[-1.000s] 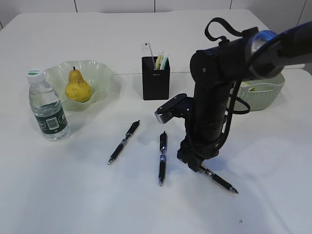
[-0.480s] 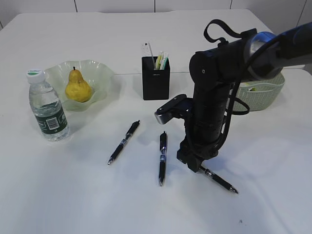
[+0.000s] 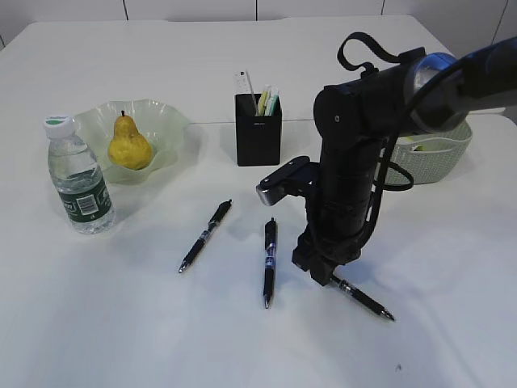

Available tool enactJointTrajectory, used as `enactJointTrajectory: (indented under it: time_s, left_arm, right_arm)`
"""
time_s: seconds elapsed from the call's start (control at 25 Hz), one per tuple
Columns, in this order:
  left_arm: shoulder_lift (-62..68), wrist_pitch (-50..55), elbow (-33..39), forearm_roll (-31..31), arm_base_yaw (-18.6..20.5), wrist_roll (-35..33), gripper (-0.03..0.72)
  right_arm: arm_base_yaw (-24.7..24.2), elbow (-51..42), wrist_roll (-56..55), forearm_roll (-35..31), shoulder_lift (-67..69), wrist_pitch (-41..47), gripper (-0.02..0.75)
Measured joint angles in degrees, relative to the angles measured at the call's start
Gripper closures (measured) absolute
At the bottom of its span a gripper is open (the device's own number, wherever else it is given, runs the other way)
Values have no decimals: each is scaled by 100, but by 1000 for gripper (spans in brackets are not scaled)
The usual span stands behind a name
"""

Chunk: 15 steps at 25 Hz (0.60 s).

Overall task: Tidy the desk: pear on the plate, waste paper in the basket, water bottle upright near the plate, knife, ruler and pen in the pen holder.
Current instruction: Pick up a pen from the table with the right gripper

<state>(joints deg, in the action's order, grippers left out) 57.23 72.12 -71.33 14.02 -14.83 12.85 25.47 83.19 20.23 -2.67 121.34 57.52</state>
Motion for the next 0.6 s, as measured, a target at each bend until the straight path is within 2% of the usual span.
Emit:
enactJointTrajectory:
  time_s: [0.6]
  left_arm:
    - [0, 0, 0, 0, 0, 0, 446]
  right_arm:
    - [0, 0, -179, 0, 159, 132, 346]
